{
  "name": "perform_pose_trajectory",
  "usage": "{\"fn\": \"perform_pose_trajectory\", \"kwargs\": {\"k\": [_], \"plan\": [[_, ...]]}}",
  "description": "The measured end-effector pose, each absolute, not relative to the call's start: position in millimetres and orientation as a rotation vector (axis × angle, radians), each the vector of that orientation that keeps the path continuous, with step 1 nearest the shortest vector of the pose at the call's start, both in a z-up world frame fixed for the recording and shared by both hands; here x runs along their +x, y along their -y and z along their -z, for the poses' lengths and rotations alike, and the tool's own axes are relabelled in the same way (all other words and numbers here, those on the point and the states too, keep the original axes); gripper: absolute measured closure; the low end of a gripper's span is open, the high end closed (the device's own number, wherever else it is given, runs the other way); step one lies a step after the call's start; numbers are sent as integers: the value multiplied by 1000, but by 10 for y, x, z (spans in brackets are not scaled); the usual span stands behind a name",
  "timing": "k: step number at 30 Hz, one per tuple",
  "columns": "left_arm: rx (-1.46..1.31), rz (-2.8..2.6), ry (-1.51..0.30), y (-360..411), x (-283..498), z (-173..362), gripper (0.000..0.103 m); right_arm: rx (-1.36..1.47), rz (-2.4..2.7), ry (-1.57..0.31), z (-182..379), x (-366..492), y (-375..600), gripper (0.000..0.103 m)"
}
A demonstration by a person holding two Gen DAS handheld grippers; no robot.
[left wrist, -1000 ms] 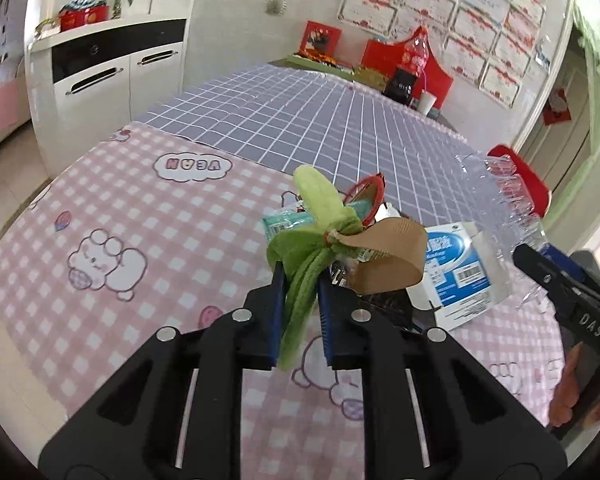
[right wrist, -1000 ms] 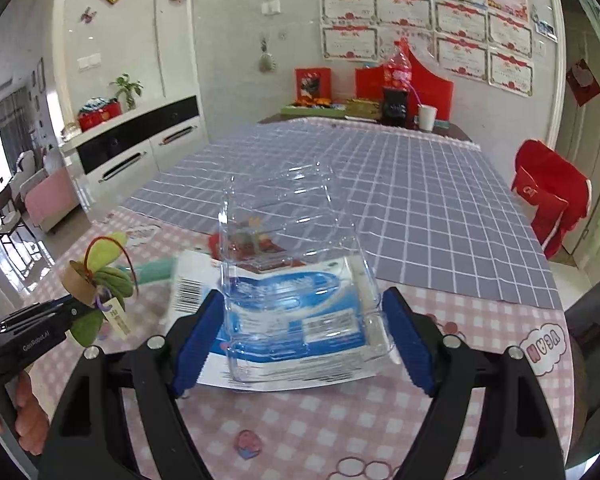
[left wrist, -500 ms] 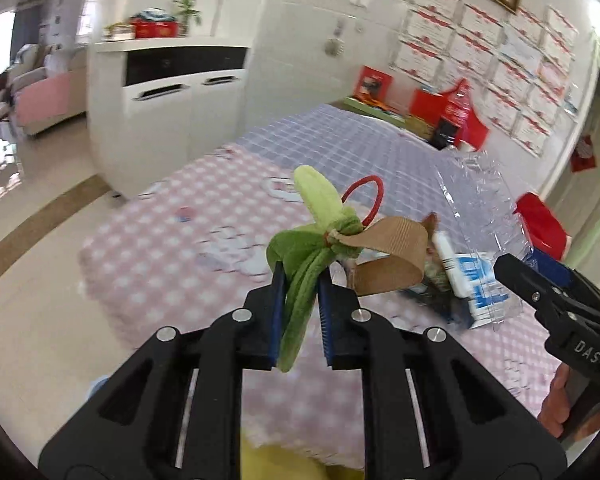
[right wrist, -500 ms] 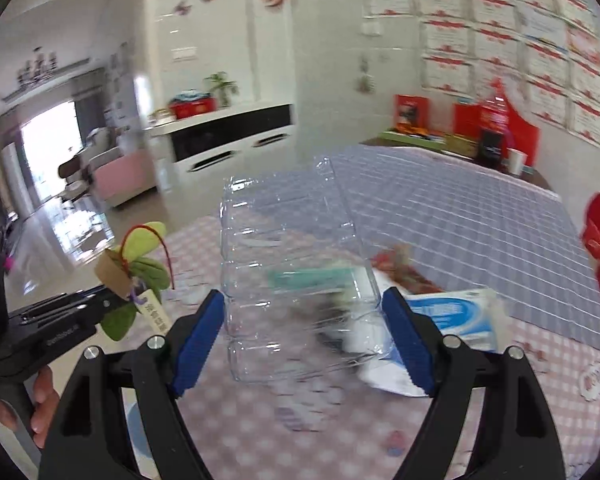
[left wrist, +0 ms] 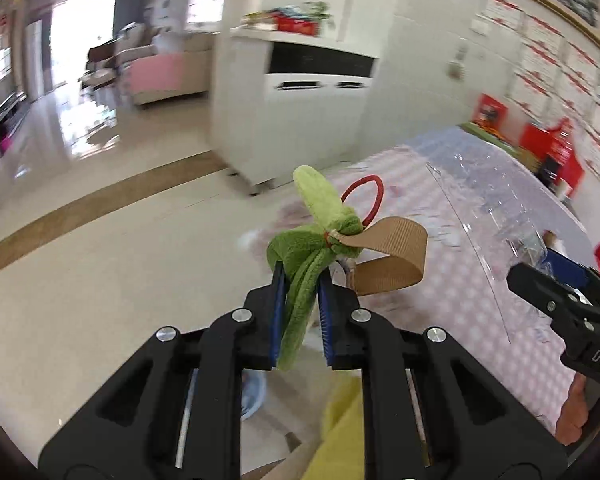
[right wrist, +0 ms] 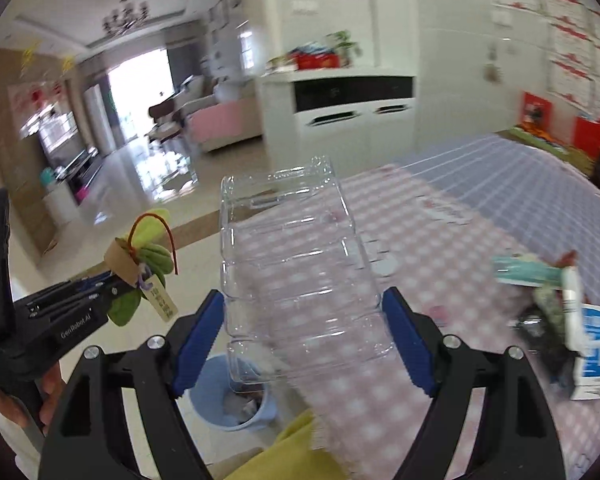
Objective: Collect trash
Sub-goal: 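Carry leaf and plastic tray over the blue bin and open both tools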
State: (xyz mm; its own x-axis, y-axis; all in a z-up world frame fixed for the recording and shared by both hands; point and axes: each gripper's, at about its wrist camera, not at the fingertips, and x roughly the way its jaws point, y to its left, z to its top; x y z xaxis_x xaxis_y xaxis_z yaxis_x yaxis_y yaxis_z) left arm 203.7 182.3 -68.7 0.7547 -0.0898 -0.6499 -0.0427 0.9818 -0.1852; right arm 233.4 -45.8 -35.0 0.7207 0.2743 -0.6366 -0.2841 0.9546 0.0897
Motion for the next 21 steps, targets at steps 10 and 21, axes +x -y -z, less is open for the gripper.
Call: {"fn": "perform_pose_trajectory", "kwargs": {"k": [10, 21], "plan": [[-276, -142, -890, -2483, 1904, 1360, 87, -111, -445, -857, 922, 2391, -370, 24], [-255, -248, -1041, -2715, 2098, 1999, 22, -157, -448, -989, 1409, 2590, -672, 24]]}}
